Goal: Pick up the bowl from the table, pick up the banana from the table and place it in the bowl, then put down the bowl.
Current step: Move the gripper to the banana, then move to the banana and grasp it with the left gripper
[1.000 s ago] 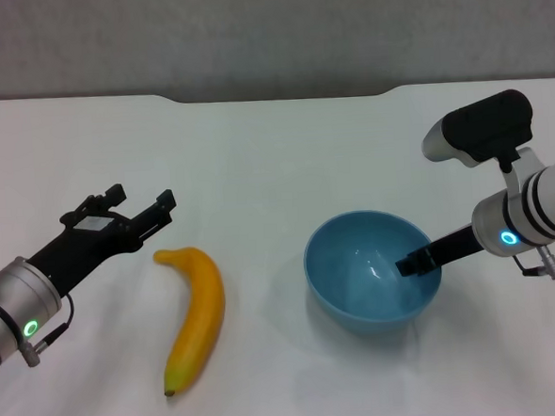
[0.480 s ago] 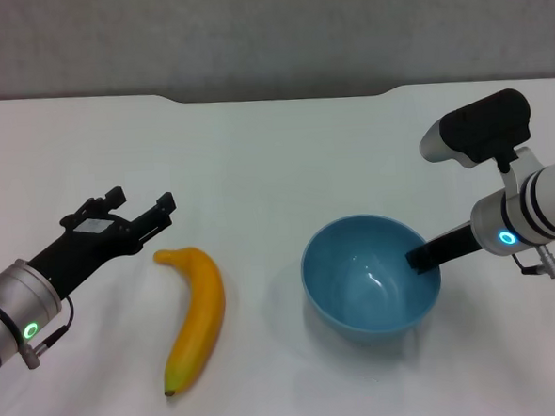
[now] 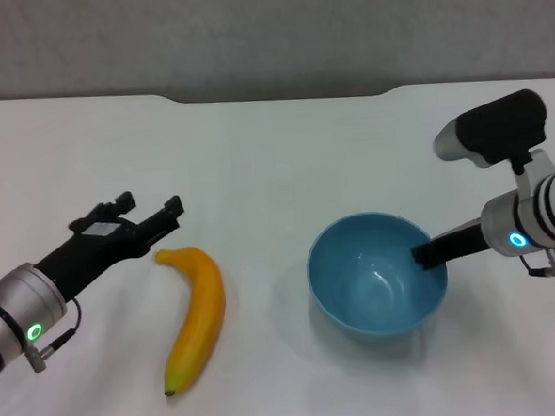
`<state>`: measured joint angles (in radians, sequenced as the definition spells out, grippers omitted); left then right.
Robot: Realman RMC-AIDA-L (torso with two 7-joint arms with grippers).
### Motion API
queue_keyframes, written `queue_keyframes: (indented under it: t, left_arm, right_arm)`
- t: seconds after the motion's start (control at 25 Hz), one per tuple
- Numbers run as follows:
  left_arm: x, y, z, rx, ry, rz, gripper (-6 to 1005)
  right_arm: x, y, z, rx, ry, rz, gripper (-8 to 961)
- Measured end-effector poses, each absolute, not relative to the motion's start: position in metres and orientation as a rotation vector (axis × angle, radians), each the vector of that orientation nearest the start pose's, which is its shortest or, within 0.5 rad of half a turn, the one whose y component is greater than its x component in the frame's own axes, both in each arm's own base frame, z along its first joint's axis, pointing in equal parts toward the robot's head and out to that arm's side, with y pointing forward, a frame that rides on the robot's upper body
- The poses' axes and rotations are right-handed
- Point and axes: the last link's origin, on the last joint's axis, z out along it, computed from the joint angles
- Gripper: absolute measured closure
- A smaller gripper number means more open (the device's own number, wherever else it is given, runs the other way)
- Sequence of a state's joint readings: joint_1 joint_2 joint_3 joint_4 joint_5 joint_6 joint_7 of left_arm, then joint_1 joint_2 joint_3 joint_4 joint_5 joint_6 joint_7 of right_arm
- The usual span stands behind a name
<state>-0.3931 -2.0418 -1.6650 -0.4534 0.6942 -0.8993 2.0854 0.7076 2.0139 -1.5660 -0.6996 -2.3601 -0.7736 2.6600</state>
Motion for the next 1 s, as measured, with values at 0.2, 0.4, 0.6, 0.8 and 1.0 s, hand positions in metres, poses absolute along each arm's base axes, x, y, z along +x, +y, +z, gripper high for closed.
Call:
queue_keyframes:
  t: [0.2, 0.4, 0.6, 0.8, 1.0]
  left_arm:
    - [-0.289, 0.355, -0.026, -2.078, -0.894, -0.859, 112]
    - [-0.277, 0.352, -0.027, -2.170, -0.900, -0.840, 111]
    - [-0.264, 0.353, -0.033, -2.268, -0.892, -0.693, 111]
    - [-0.263, 0.351, -0.040, -2.273, -0.924, -0.551, 113]
    - [-0.260, 0.352, -0.044, -2.228, -0.954, -0.498, 116]
  right_arm:
    - [0.248, 0.409, -0.045, -2.259, 1.118, -0.122, 906]
    - [0.249, 0.408, -0.042, -2.253, 1.124, -0.114, 919]
    - [0.247, 0.409, -0.041, -2.255, 1.116, -0.110, 919]
    - [0.234, 0.412, -0.037, -2.270, 1.078, -0.078, 920]
    - [0.230, 0.413, -0.035, -2.272, 1.066, -0.063, 920]
